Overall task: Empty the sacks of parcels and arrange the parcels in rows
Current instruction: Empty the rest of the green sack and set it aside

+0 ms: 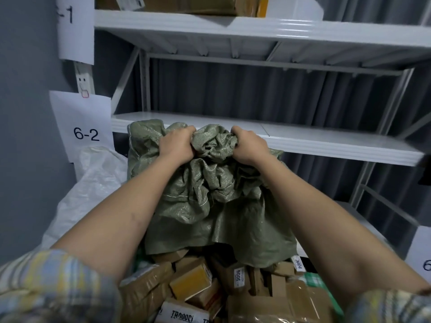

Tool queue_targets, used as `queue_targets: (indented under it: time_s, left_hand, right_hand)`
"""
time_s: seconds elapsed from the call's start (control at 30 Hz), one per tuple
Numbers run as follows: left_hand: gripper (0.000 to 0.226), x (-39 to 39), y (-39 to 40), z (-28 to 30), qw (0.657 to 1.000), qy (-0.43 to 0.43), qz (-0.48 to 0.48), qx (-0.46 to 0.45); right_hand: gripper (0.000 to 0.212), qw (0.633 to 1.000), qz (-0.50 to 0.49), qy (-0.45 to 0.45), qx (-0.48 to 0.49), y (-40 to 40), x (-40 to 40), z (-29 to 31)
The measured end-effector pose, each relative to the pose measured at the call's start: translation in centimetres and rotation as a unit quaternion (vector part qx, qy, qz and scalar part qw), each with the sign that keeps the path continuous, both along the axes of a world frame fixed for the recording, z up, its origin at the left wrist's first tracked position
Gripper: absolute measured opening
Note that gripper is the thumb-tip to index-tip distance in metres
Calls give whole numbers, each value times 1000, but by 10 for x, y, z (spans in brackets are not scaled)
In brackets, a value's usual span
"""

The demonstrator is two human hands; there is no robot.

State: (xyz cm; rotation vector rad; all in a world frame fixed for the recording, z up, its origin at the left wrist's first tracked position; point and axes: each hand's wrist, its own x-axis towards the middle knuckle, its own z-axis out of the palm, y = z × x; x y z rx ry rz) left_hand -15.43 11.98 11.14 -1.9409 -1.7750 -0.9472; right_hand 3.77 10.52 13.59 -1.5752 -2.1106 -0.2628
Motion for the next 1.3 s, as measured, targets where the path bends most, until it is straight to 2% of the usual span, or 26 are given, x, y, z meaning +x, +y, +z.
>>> queue_targets:
  time_s: [0.5,0.83,1.0,1.3]
  left_hand:
    - [29,7,-27,54,1000,1,11,30]
    - [30,11,-32,60,1000,-2,3,30]
    - [30,17,-34,59,999,-2,-1,33]
    - [33,29,-34,55,999,1,-10,36]
  right_hand:
    - [28,998,2,35,51,-5,6,45]
    - [27,998,10,42,41,-11,13,51]
    - [17,998,9,48,34,-13,18,48]
    - [18,998,12,50,22,-16,30,45]
